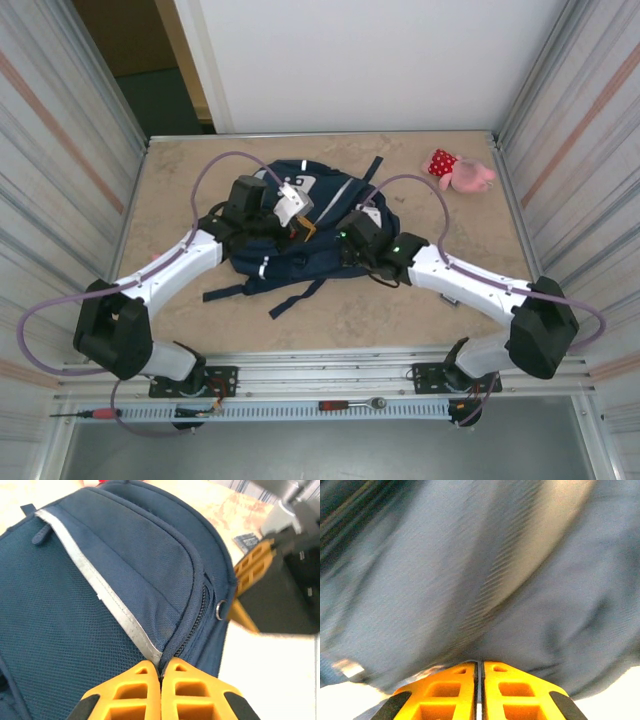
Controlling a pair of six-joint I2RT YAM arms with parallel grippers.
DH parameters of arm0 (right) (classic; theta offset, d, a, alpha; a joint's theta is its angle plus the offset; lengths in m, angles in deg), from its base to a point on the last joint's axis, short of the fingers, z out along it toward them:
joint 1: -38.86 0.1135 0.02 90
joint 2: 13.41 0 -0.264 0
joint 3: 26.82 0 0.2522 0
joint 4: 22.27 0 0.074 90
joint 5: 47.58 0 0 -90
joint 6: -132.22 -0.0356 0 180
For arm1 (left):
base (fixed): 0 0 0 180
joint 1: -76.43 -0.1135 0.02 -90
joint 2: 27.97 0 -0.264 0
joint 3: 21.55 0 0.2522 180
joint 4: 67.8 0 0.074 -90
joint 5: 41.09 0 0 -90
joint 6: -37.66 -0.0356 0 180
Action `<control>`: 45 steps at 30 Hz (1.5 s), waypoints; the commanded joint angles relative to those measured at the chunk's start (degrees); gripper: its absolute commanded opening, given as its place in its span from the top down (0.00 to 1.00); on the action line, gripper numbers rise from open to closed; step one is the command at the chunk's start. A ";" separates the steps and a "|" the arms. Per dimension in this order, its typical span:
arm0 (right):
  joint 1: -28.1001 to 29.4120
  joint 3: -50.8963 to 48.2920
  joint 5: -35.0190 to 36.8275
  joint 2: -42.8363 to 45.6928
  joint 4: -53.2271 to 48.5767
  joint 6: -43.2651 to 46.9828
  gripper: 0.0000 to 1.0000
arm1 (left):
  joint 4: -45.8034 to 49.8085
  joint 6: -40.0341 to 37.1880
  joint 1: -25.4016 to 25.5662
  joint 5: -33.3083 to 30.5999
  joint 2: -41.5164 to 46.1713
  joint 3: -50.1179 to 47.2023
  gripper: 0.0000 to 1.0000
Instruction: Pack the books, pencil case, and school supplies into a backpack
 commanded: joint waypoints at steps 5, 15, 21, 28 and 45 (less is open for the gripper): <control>-12.89 -0.91 -21.49 2.86 -7.30 15.91 1.00 | 6.13 -7.34 -1.59 -2.19 0.21 2.16 1.00; -2.78 -0.64 -19.40 3.92 -2.07 13.12 0.60 | 4.65 2.99 -1.61 0.84 -1.27 3.99 1.00; 4.67 -0.18 -2.55 1.33 2.53 2.59 0.52 | 4.89 10.84 -1.14 2.35 -1.29 4.56 1.00; 5.36 3.53 4.09 -4.92 0.56 0.03 0.50 | 5.28 11.28 -1.08 3.89 -1.98 5.60 1.00; 5.97 3.59 12.87 -4.47 -1.16 -0.23 0.82 | 5.42 10.93 -1.07 4.81 -2.51 6.08 1.00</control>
